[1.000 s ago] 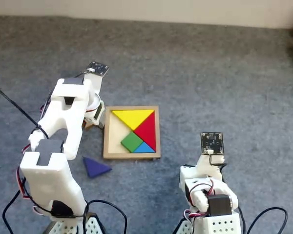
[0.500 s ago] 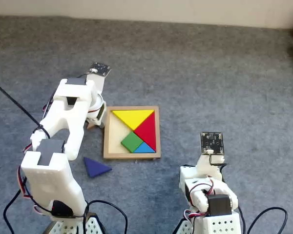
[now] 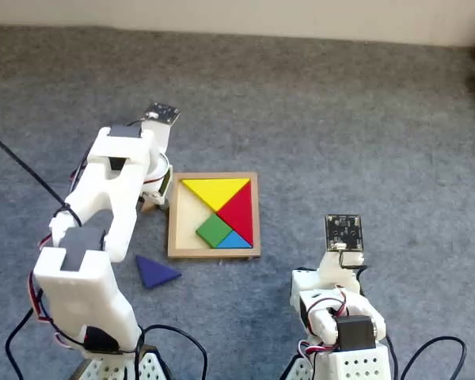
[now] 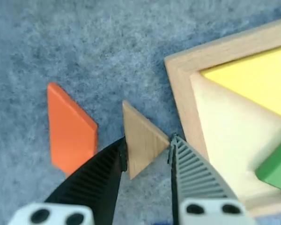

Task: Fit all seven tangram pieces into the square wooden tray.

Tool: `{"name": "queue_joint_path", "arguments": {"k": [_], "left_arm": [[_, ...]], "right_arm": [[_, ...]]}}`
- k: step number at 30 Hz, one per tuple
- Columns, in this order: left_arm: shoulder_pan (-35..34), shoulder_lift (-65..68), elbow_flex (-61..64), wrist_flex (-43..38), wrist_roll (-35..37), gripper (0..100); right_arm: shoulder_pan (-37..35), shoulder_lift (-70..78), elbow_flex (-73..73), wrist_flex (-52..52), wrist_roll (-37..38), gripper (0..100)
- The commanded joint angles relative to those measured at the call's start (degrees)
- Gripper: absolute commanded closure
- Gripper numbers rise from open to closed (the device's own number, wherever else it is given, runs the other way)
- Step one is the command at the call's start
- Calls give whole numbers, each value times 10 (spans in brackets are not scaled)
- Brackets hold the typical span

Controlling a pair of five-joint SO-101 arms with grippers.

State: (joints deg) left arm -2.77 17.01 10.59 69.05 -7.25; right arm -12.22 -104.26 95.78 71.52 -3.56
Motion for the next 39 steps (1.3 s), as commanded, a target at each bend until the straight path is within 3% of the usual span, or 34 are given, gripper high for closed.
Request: {"name": "queue_joint_path", "arguments": {"k": [1, 13, 20, 27, 39], "left_arm": [[8, -71, -8, 22, 6, 898], [54, -120, 7, 76, 13, 901], [132, -126, 21, 74, 93, 898], [160, -125, 21, 72, 190, 898], [162, -125, 89, -57, 220, 897]], "right_arm": [[-5, -9, 87, 4, -4, 993], [-5, -9, 87, 4, -4, 993], [-5, -9, 87, 4, -4, 993], [-5, -9, 87, 4, -4, 993], [-5, -9, 87, 4, -2, 993]]}}
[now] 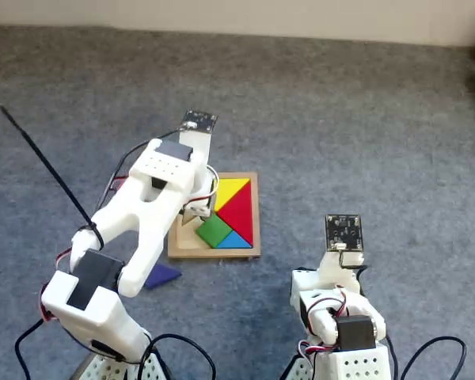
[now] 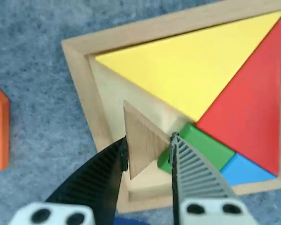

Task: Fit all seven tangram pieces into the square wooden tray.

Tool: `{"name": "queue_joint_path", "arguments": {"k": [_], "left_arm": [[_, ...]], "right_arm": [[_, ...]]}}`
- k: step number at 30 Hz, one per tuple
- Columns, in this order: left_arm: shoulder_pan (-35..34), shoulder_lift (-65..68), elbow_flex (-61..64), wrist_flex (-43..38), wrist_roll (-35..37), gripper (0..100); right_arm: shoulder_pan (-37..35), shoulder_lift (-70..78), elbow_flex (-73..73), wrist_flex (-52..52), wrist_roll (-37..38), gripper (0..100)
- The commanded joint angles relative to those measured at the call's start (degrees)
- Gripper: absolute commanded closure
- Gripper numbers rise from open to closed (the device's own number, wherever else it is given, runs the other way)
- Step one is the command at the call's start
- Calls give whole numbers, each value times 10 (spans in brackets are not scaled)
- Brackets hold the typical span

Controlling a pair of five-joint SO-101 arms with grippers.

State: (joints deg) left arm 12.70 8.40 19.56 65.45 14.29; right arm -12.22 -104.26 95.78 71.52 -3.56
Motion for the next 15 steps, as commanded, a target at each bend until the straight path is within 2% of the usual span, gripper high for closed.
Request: {"name": "queue_joint_path", "arguments": {"k": [1, 3, 9, 15], "left_arm": [[7, -39, 0, -22, 4, 897], [7, -39, 0, -22, 14, 891], [7, -39, -1, -18, 66, 764], [7, -44, -7, -18, 69, 761]], "right_arm": [[-5, -9, 87, 4, -2, 993], [-5, -9, 87, 4, -2, 993], [-5, -9, 87, 4, -2, 993], [-5, -9, 87, 4, -1, 993]]}}
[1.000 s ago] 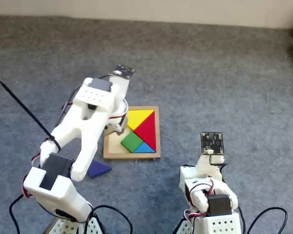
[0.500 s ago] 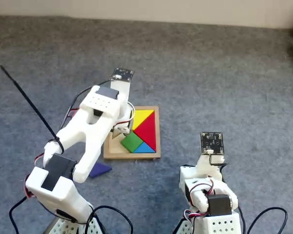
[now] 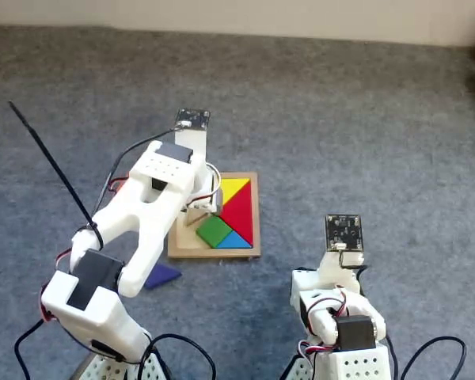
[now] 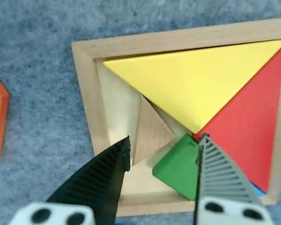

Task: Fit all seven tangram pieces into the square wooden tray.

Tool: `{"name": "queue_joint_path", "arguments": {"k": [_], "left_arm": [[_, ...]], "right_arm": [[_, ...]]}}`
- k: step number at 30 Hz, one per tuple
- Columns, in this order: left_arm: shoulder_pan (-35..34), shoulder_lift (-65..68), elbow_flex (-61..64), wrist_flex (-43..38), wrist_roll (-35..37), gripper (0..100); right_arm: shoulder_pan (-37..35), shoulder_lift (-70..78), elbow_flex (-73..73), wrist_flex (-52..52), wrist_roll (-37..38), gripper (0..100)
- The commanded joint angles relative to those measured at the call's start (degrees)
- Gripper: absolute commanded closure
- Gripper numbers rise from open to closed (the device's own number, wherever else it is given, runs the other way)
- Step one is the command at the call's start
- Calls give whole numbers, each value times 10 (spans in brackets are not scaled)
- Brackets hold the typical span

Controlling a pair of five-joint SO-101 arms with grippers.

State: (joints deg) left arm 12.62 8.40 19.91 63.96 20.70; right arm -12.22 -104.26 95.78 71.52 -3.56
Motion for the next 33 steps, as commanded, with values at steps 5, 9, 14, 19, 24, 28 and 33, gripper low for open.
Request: {"name": "queue_joint_path", "arguments": {"k": [5, 9, 14, 19, 24, 28, 33], "left_arm": [[5, -43, -10, -3, 4, 761], [10, -39, -4, -6, 4, 759], [48, -38, -4, -6, 5, 759], [78, -37, 14, -26, 5, 758], [71, -46, 27, -46, 0, 761], [45, -64, 29, -40, -16, 761], [-3, -86, 33, -39, -25, 761]], "right_arm": [[-5, -9, 87, 4, -1, 993], [-5, -9, 87, 4, -1, 993], [-5, -9, 87, 4, -1, 993], [-5, -9, 87, 4, -1, 993], [-5, -10, 87, 5, -1, 993], [-6, -10, 87, 5, -1, 993], [-6, -10, 87, 5, -1, 993]]}}
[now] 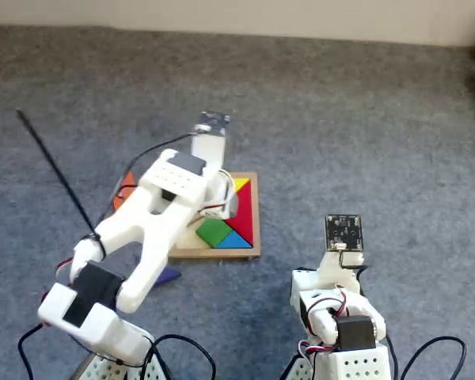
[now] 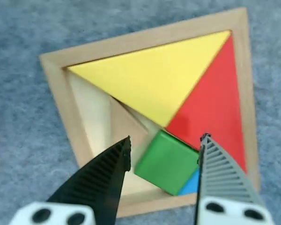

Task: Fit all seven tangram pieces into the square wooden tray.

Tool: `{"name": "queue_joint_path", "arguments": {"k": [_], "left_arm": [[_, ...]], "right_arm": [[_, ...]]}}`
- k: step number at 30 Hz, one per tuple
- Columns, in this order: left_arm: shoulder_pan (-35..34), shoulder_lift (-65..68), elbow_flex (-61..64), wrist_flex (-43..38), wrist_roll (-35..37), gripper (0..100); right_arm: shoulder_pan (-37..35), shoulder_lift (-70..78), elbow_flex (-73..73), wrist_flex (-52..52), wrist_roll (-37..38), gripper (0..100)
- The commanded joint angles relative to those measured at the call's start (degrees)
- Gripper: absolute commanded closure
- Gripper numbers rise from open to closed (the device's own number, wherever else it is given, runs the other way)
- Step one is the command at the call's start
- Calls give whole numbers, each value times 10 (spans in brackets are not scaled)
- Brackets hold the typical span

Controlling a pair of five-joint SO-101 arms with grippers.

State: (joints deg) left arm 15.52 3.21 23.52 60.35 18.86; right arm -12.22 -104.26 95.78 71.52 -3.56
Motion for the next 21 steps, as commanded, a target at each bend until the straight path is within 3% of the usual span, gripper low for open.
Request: {"name": "queue_joint_path", "arguments": {"k": [1, 13, 21], "left_arm": [[-44, -35, -2, -3, -13, 761], [-117, -34, 32, -7, -99, 886], [-74, -33, 77, -46, -110, 884]], "right_arm": [[-6, -10, 87, 5, -1, 993], [-6, -10, 87, 5, -1, 993], [-6, -10, 87, 5, -1, 993]]}}
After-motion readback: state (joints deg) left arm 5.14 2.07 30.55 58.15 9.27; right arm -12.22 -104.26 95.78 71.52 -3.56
